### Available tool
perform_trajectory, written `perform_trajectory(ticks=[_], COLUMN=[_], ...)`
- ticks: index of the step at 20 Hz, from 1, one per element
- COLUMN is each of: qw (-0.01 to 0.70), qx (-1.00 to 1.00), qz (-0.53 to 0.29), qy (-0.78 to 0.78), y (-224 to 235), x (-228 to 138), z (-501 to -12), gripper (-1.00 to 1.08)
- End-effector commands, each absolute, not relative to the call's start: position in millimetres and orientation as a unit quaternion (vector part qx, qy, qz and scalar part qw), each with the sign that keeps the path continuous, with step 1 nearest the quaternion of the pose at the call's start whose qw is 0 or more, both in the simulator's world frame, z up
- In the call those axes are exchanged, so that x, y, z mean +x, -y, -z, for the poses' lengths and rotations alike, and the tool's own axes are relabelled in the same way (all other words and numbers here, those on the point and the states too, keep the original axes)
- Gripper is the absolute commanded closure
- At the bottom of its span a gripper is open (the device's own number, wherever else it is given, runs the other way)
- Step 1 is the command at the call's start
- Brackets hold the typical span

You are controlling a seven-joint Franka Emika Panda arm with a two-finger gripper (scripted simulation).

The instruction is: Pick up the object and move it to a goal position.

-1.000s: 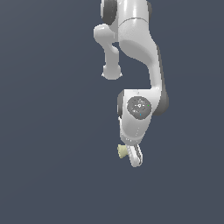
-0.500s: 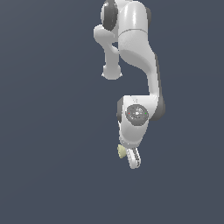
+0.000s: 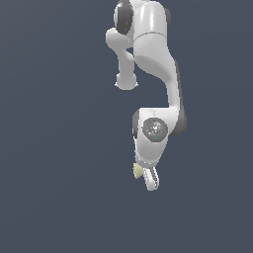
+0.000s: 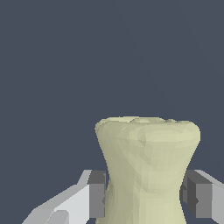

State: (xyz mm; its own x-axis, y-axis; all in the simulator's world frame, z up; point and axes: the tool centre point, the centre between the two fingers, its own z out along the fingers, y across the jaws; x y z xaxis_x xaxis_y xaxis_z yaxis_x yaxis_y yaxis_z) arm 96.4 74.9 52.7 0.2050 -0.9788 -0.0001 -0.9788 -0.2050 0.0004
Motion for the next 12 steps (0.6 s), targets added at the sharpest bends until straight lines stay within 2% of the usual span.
perform_trajectory(ticks=[1,12], qw=[0.000,0.000], qx=[0.776,0.776], qz=[0.000,0.000], qy=[0.630,0.630], y=[-74.9,-71.0], x=[96.5,85.6], z=[-53.0,-58.6], gripper=[1.08,1.08])
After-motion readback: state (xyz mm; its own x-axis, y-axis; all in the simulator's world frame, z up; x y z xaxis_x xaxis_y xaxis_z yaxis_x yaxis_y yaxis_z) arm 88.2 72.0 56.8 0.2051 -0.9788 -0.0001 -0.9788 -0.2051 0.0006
